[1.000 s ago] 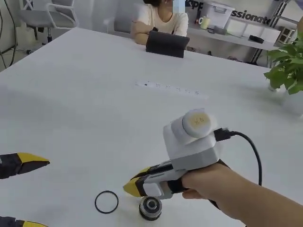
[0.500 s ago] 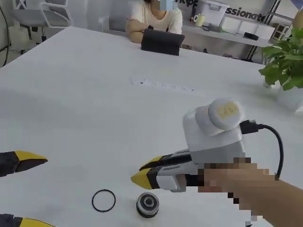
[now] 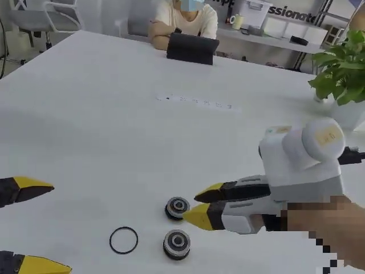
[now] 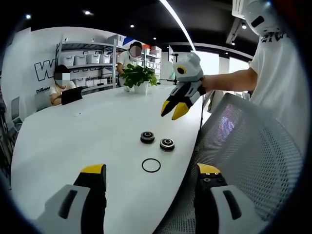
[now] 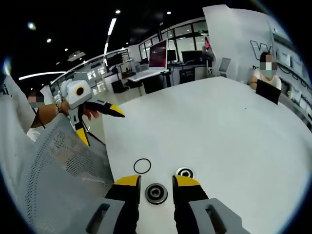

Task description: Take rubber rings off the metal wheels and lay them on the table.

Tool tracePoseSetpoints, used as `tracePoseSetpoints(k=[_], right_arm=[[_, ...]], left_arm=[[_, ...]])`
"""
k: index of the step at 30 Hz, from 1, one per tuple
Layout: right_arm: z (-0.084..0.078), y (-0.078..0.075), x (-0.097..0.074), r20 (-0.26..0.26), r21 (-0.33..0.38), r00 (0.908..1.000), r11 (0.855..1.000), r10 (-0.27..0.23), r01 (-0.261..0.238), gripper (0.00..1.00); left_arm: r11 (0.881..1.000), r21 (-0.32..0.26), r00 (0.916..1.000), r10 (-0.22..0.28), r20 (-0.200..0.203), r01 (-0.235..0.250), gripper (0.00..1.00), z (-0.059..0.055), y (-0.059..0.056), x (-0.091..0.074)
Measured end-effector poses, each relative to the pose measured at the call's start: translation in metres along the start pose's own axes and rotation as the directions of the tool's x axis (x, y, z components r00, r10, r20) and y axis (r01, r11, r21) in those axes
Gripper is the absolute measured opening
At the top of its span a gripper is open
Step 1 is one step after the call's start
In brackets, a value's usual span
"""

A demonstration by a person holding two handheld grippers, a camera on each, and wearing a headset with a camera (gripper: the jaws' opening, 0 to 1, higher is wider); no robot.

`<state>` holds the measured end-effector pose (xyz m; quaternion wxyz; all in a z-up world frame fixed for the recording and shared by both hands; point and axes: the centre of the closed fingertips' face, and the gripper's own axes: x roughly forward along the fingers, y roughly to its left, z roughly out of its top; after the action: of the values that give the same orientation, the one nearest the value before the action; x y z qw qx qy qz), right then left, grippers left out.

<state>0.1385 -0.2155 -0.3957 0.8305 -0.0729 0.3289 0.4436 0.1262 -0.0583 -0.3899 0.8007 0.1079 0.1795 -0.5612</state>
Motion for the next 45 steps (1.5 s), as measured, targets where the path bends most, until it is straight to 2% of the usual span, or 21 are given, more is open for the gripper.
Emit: tracePoseSetpoints(k=[6,9,13,18,22,24,33,36,41,45], right_arm=[[-0.013,-0.010,-0.009,0.013,0.046,0.9997,0.999,-0.020,0.020,0.26],[-0.020,-0.015,-0.008,0.012,0.076,0.9995,0.997,-0.029,0.028,0.27],[-0.026,-0.017,-0.004,0.020,0.078,0.9990,0.996,-0.040,0.039,0.29],[-0.032,-0.014,0.005,0.038,0.077,0.9991,0.997,-0.022,0.019,0.30],[-0.039,-0.009,0.010,0.035,0.081,0.9994,0.997,0.003,-0.006,0.27],[-0.043,-0.008,0.012,0.030,0.090,0.9994,0.996,0.014,-0.016,0.26],[-0.058,-0.010,0.021,0.008,0.088,1.0000,0.996,-0.001,0.000,0.35],[-0.065,-0.007,0.026,-0.017,0.084,0.9999,0.996,0.001,0.000,0.40],[-0.067,-0.003,0.031,-0.017,0.075,0.9998,0.997,0.009,-0.008,0.39],[-0.071,0.003,0.034,-0.039,0.048,0.9989,0.999,0.025,-0.023,0.36]], left_arm=[[1.000,0.003,0.9999,0.002,0.012,-0.002,0.71,0.006,0.003,-0.001],[1.000,0.007,0.9998,0.000,0.021,-0.001,0.71,0.014,0.005,0.000],[1.000,0.024,0.9997,0.000,0.024,-0.001,0.71,0.019,0.008,0.002],[0.998,0.064,0.9984,-0.005,0.057,0.001,0.70,0.042,0.012,0.009],[0.995,0.095,0.9976,-0.016,0.067,0.009,0.70,0.053,0.011,0.017],[0.994,0.111,0.9972,-0.025,0.070,0.017,0.70,0.059,0.010,0.021],[0.979,0.190,0.9952,-0.086,0.047,0.076,0.69,0.076,-0.002,0.043],[0.974,0.204,0.9933,-0.106,0.045,0.095,0.69,0.080,-0.005,0.051],[0.967,0.221,0.9897,-0.138,0.039,0.126,0.68,0.086,-0.014,0.063],[0.958,0.237,0.9849,-0.172,0.017,0.163,0.65,0.084,-0.024,0.071]])
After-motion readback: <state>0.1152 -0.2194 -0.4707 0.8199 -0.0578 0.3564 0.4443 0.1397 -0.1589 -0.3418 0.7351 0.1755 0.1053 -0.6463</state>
